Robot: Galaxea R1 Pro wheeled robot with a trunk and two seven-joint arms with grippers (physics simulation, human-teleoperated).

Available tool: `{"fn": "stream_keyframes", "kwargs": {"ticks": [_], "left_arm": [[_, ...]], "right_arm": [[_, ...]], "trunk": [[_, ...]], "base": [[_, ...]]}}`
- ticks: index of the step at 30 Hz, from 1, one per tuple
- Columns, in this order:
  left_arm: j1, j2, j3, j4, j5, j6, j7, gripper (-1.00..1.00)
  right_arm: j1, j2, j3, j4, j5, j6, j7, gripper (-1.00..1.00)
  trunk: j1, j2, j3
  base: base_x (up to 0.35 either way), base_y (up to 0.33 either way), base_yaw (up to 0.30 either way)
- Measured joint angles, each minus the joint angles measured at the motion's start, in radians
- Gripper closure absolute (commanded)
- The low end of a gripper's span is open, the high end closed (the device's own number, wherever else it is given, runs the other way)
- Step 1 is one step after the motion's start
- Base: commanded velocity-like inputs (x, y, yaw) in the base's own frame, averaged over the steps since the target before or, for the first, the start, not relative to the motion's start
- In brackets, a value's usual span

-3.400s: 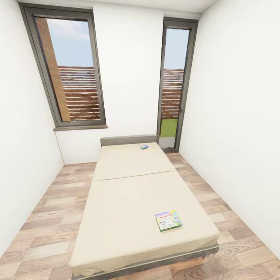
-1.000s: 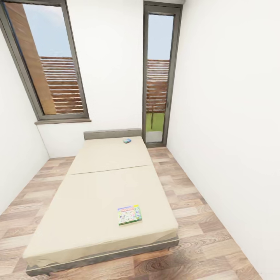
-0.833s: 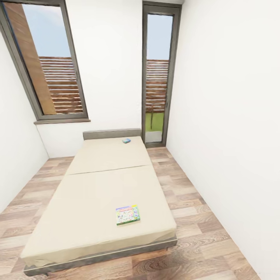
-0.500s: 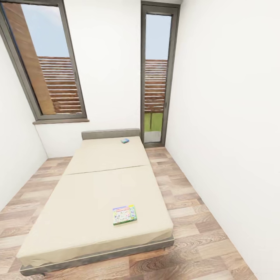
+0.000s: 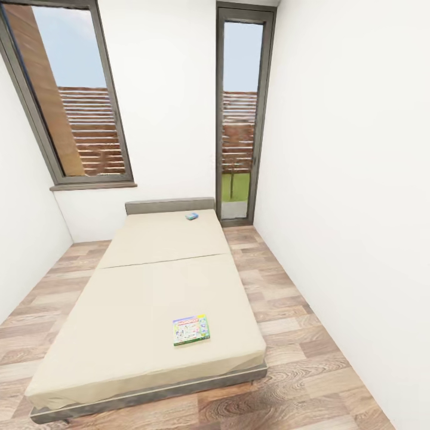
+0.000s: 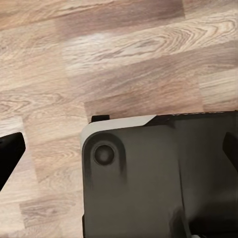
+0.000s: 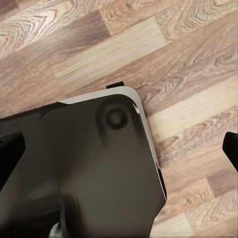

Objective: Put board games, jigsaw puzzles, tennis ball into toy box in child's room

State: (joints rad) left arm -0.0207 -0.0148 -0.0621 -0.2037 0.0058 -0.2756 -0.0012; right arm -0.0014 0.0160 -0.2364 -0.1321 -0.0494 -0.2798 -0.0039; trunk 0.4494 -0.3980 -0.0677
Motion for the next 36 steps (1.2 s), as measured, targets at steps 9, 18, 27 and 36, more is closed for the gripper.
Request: {"fn": "stream_keyframes", "kwargs": {"ticks": [9, 18, 27, 36], "left_arm": [[0.0, -0.001, 0.0, 0.0, 0.0, 0.001, 0.0, -1.0], [0.0, 0.002, 0.0, 0.0, 0.0, 0.001, 0.0, -1.0], [0.0, 0.003, 0.004, -0.001, 0.002, 0.0, -0.001, -1.0], [0.0, 0.005, 0.014, -0.014, 0.008, -0.027, -0.011, -1.0]], "right_arm": [[0.0, -0.002, 0.0, 0.013, 0.001, -0.02, -0.004, -1.0], [0.0, 0.008, 0.001, 0.012, 0.003, -0.065, -0.004, -1.0], [0.002, 0.011, 0.005, 0.0, 0.005, -0.108, 0.006, -1.0], [0.003, 0.014, 0.008, -0.005, 0.005, -0.244, 0.013, -1.0]], "trunk": [[0.0, 0.0, 0.0], [0.0, 0.0, 0.0], [0.0, 0.0, 0.0], [0.0, 0.0, 0.0]], "base": [[0.0, 0.0, 0.0], [0.0, 0.0, 0.0], [0.0, 0.0, 0.0], [0.0, 0.0, 0.0]]}}
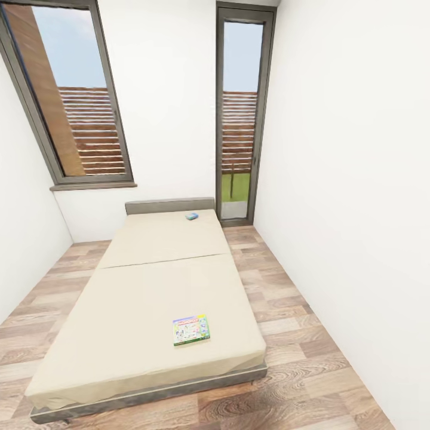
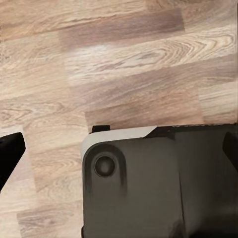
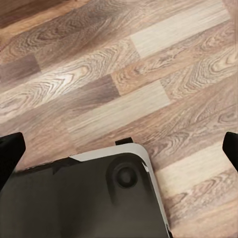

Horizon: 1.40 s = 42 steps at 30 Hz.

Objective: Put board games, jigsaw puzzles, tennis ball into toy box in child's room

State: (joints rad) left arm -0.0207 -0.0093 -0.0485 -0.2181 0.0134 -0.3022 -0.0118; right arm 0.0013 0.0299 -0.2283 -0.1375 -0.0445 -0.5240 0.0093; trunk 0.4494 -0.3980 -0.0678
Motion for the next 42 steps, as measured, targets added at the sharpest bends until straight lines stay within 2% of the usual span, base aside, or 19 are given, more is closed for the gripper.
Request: {"fn": "stream_keyframes", "kwargs": {"ticks": [5, 10, 13, 16, 18, 20, 23, 26, 29, 34, 38, 42], "left_arm": [[0.0, 0.003, 0.002, -0.031, 0.004, -0.028, -0.01, -1.0], [0.001, 0.018, 0.003, -0.069, 0.006, -0.035, -0.044, -1.0], [0.004, 0.033, 0.005, -0.102, 0.009, -0.037, -0.071, -1.0], [0.008, 0.047, 0.013, -0.148, 0.015, -0.037, -0.095, -1.0], [0.012, 0.054, 0.025, -0.183, 0.019, -0.037, -0.116, -1.0], [0.018, 0.064, 0.043, -0.229, 0.023, -0.036, -0.164, -1.0], [0.031, 0.078, 0.069, -0.278, 0.025, -0.028, -0.237, -1.0], [0.06, 0.088, 0.121, -0.346, 0.026, -0.006, -0.325, -1.0], [0.088, 0.087, 0.167, -0.412, 0.027, 0.03, -0.373, -1.0], [0.129, 0.086, 0.201, -0.501, 0.026, 0.097, -0.403, -1.0], [0.141, 0.089, 0.208, -0.528, 0.026, 0.115, -0.411, -1.0], [0.146, 0.09, 0.209, -0.538, 0.026, 0.119, -0.415, -1.0]], "right_arm": [[0.0, 0.002, 0.0, -0.001, 0.0, -0.016, 0.001, -1.0], [0.001, 0.003, -0.001, -0.015, 0.0, -0.022, 0.002, -1.0], [0.003, 0.006, -0.003, -0.077, -0.001, -0.026, 0.002, -1.0], [0.023, 0.021, -0.005, -0.167, -0.002, -0.025, 0.001, -1.0], [0.058, 0.029, -0.005, -0.229, -0.003, -0.022, 0.001, -1.0], [0.1, 0.035, -0.005, -0.295, -0.004, -0.019, 0.001, -1.0], [0.121, 0.036, -0.005, -0.333, -0.006, -0.015, 0.0, -1.0], [0.13, 0.038, -0.005, -0.35, -0.006, -0.013, -0.001, -1.0], [0.133, 0.038, -0.005, -0.356, -0.006, -0.012, -0.001, -1.0], [0.135, 0.038, -0.005, -0.359, -0.004, -0.011, 0.0, -1.0], [0.138, 0.039, -0.004, -0.363, -0.003, -0.018, 0.0, -1.0], [0.166, 0.04, -0.004, -0.409, -0.004, -0.022, 0.0, -1.0]], "trunk": [[0.0, 0.0, 0.0], [0.0, 0.0, 0.0], [0.0, 0.0, 0.0], [0.0, 0.0, 0.0], [0.0, 0.0, 0.0], [0.0, 0.0, 0.0], [0.0, 0.0, 0.0], [0.0, 0.0, 0.0], [0.0, 0.0, 0.0], [0.0, 0.0, 0.0], [0.0, 0.0, 0.0], [0.0, 0.0, 0.0]], "base": [[0.0, 0.0, 0.0], [0.0, 0.0, 0.0], [0.0, 0.0, 0.0], [0.0, 0.0, 0.0], [0.0, 0.0, 0.0], [0.0, 0.0, 0.0], [0.0, 0.0, 0.0], [0.0, 0.0, 0.0], [0.0, 0.0, 0.0], [0.0, 0.0, 0.0], [0.0, 0.0, 0.0], [0.0, 0.0, 0.0]]}}
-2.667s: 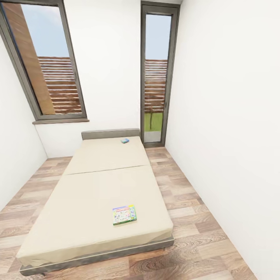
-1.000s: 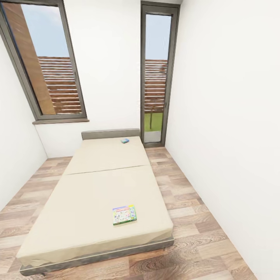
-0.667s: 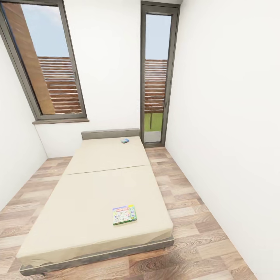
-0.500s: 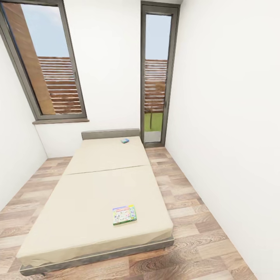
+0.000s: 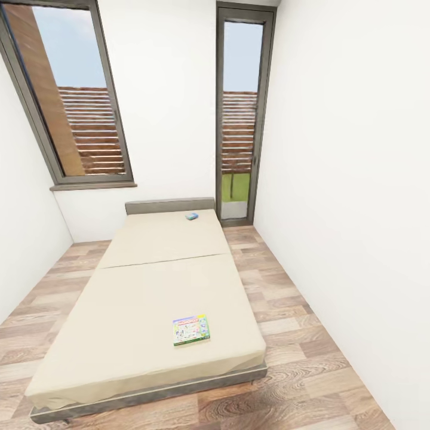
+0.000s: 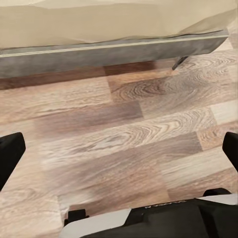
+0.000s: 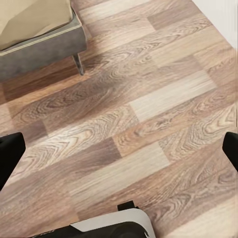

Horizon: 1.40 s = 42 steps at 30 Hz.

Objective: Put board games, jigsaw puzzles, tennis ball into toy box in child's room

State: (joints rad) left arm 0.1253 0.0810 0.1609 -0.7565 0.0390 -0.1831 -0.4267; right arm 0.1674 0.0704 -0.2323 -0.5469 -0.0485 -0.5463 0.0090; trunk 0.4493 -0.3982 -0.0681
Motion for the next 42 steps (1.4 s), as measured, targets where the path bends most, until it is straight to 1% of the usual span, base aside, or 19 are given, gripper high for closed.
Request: {"fn": "stream_keyframes", "kwargs": {"ticks": [3, 5, 6, 10, 18, 22, 26, 27, 29, 30, 31, 32, 34, 36, 37, 38, 39, 40, 42], "left_arm": [[0.008, 0.001, 0.001, -0.009, -0.001, 0.001, -0.018, -1.0], [0.027, 0.002, 0.003, -0.027, -0.001, 0.002, -0.057, -1.0], [0.03, 0.002, 0.003, -0.032, -0.001, 0.003, -0.068, -1.0], [0.039, 0.002, 0.006, -0.047, 0.0, 0.005, -0.103, -1.0], [0.049, 0.003, 0.006, -0.059, 0.0, 0.005, -0.129, -1.0], [0.059, 0.004, 0.009, -0.07, 0.0, 0.005, -0.154, -1.0], [0.08, 0.016, 0.03, -0.111, 0.0, 0.012, -0.215, -1.0], [0.089, 0.021, 0.047, -0.133, 0.001, 0.019, -0.24, -1.0], [0.096, 0.024, 0.072, -0.157, 0.001, 0.03, -0.265, -1.0], [0.101, 0.026, 0.098, -0.181, 0.001, 0.046, -0.286, -1.0], [0.103, 0.026, 0.113, -0.194, 0.0, 0.055, -0.297, -1.0], [0.105, 0.028, 0.142, -0.221, 0.0, 0.075, -0.316, -1.0], [0.107, 0.029, 0.173, -0.254, 0.0, 0.1, -0.339, -1.0], [0.109, 0.03, 0.243, -0.336, -0.004, 0.176, -0.394, -1.0], [0.11, 0.03, 0.262, -0.36, -0.006, 0.199, -0.409, -1.0], [0.112, 0.03, 0.296, -0.405, -0.008, 0.245, -0.439, -1.0], [0.113, 0.03, 0.313, -0.429, -0.009, 0.269, -0.455, -1.0], [0.114, 0.03, 0.343, -0.472, -0.01, 0.315, -0.482, -1.0], [0.115, 0.03, 0.369, -0.513, -0.011, 0.36, -0.505, -1.0]], "right_arm": [[0.039, 0.001, 0.001, -0.058, -0.002, 0.0, 0.001, -1.0], [0.078, 0.002, 0.001, -0.116, -0.003, 0.001, 0.001, -1.0], [0.086, 0.002, 0.001, -0.128, -0.003, 0.002, 0.002, -1.0], [0.106, 0.005, 0.001, -0.159, -0.003, 0.004, 0.002, -1.0], [0.117, 0.008, 0.002, -0.174, -0.001, 0.002, 0.002, -1.0], [0.123, 0.009, 0.003, -0.182, 0.0, -0.003, 0.002, -1.0], [0.166, 0.013, 0.005, -0.245, 0.001, -0.005, 0.005, -1.0], [0.182, 0.015, 0.01, -0.271, 0.002, -0.006, 0.005, -1.0], [0.194, 0.017, 0.022, -0.297, 0.002, -0.006, 0.006, -1.0], [0.203, 0.018, 0.036, -0.321, 0.003, -0.002, 0.005, -1.0], [0.207, 0.019, 0.044, -0.334, 0.002, 0.001, 0.005, -1.0], [0.212, 0.02, 0.058, -0.365, 0.003, 0.01, 0.005, -1.0], [0.217, 0.02, 0.069, -0.406, 0.002, 0.03, 0.005, -1.0], [0.23, 0.02, 0.081, -0.507, 0.002, 0.112, 0.004, -1.0], [0.232, 0.02, 0.083, -0.536, 0.001, 0.14, 0.004, -1.0], [0.236, 0.02, 0.086, -0.588, 0.001, 0.196, 0.005, -1.0], [0.237, 0.02, 0.087, -0.614, 0.001, 0.224, 0.005, -1.0], [0.239, 0.02, 0.088, -0.661, 0.001, 0.276, 0.005, -1.0], [0.24, 0.02, 0.09, -0.707, 0.001, 0.324, 0.005, -1.0]], "trunk": [[0.0, 0.0, 0.0], [0.0, 0.0, 0.0], [0.0, 0.0, 0.0], [0.0, 0.0, 0.0], [0.0, 0.0, 0.0], [0.0, 0.0, 0.0], [0.0, 0.0, 0.0], [0.0, 0.0, 0.0], [0.0, 0.0, 0.0], [0.0, 0.0, 0.0], [0.0, 0.0, 0.0], [0.0, 0.0, 0.0], [0.0, 0.0, 0.0], [0.0, 0.0, 0.0], [0.0, 0.0, 0.0], [0.0, 0.0, 0.0], [0.0, 0.0, 0.0], [0.0, 0.0, 0.0], [0.0, 0.0, 0.0]], "base": [[0.0, 0.0, 0.0], [0.0, 0.0, 0.0], [0.0, 0.0, 0.0], [0.0, 0.0, 0.0], [0.0, 0.0, 0.0], [0.0, 0.0, 0.0], [0.0, 0.0, 0.0], [0.0, 0.0, 0.0], [0.0, 0.0, 0.0], [0.0, 0.0, 0.0], [0.0, 0.0, 0.0], [0.0, 0.0, 0.0], [0.0, 0.0, 0.0], [0.0, 0.0, 0.0], [0.0, 0.0, 0.0], [0.0, 0.0, 0.0], [0.0, 0.0, 0.0], [0.0, 0.0, 0.0], [0.0, 0.0, 0.0]]}}
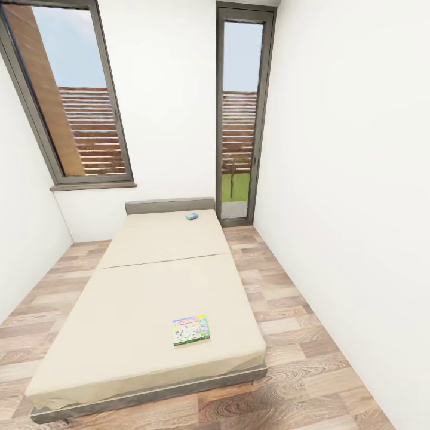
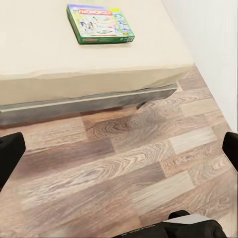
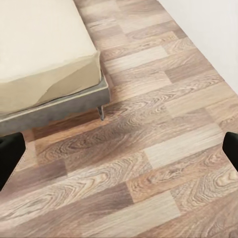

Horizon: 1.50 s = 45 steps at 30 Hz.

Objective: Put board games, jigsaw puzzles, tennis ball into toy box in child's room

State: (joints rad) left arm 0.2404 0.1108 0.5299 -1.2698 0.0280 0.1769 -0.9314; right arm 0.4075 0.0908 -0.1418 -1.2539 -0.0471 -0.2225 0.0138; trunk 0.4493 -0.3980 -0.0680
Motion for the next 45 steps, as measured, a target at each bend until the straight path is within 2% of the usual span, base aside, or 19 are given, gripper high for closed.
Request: {"fn": "stream_keyframes", "kwargs": {"ticks": [2, 7, 9, 11, 15, 19, 23, 27, 29, 31, 34, 38, 45], "left_arm": [[0.001, 0.001, 0.031, -0.072, 0.0, 0.078, -0.027, -1.0], [-0.001, 0.005, 0.053, -0.178, 0.002, 0.202, -0.045, -1.0], [-0.004, 0.014, 0.056, -0.206, 0.003, 0.256, -0.048, -1.0], [-0.008, 0.036, 0.056, -0.223, 0.004, 0.329, -0.05, -1.0], [-0.034, 0.062, 0.05, -0.233, 0.007, 0.407, -0.051, -1.0], [-0.131, 0.073, 0.03, -0.237, 0.007, 0.492, -0.05, -1.0], [-0.191, 0.074, -0.005, -0.238, 0.003, 0.535, -0.041, -1.0], [-0.272, 0.076, -0.07, -0.235, -0.003, 0.592, -0.028, -1.0], [-0.334, 0.074, -0.098, -0.222, -0.015, 0.626, 0.002, -1.0], [-0.374, 0.071, -0.117, -0.211, -0.024, 0.639, 0.037, -1.0], [-0.409, 0.069, -0.146, -0.194, -0.029, 0.647, 0.094, -1.0], [-0.431, 0.067, -0.172, -0.178, -0.029, 0.651, 0.163, -1.0], [-0.438, 0.069, -0.176, -0.158, -0.031, 0.653, 0.202, -1.0]], "right_arm": [[0.001, 0.0, 0.004, -0.092, 0.0, 0.085, 0.0, -1.0], [0.001, 0.001, 0.017, -0.25, -0.009, 0.27, 0.0, -1.0], [-0.001, 0.002, 0.041, -0.286, -0.01, 0.355, 0.0, -1.0], [-0.004, 0.003, 0.086, -0.308, -0.011, 0.432, -0.001, -1.0], [-0.008, 0.003, 0.115, -0.319, -0.011, 0.476, -0.002, -1.0], [-0.071, 0.004, 0.13, -0.323, -0.011, 0.511, -0.003, -1.0], [-0.148, 0.005, 0.133, -0.324, -0.012, 0.57, -0.004, -1.0], [-0.255, 0.007, 0.135, -0.324, -0.014, 0.627, -0.007, -1.0], [-0.319, 0.016, 0.136, -0.324, -0.014, 0.674, -0.008, -1.0], [-0.367, 0.021, 0.133, -0.324, -0.014, 0.716, -0.009, -1.0], [-0.428, 0.024, 0.132, -0.322, -0.014, 0.758, -0.01, -1.0], [-0.476, 0.028, 0.132, -0.322, -0.011, 0.807, -0.016, -1.0], [-0.491, 0.03, 0.134, -0.32, -0.009, 0.85, -0.025, -1.0]], "trunk": [[0.0, 0.0, 0.0], [0.0, 0.0, 0.0], [0.0, 0.0, 0.0], [0.0, 0.0, 0.0], [0.0, 0.0, 0.0], [0.0, 0.0, 0.0], [0.0, 0.0, 0.0], [0.0, 0.0, 0.0], [0.0, 0.0, 0.001], [0.0, 0.0, 0.0], [0.0, 0.001, 0.001], [0.0, 0.0, 0.001], [0.0, 0.0, 0.001]], "base": [[0.0, 0.0, 0.0], [0.0, 0.0, 0.0], [0.0, 0.0, 0.0], [0.0, 0.0, 0.0], [0.0, 0.0, 0.0], [0.0, 0.0, 0.0], [0.0, 0.0, 0.0], [0.0, 0.0, 0.0], [0.0, 0.0, 0.0], [0.0, 0.0, 0.0], [0.0, 0.0, 0.0], [0.0, 0.0, 0.0], [0.0, 0.0, 0.0]]}}
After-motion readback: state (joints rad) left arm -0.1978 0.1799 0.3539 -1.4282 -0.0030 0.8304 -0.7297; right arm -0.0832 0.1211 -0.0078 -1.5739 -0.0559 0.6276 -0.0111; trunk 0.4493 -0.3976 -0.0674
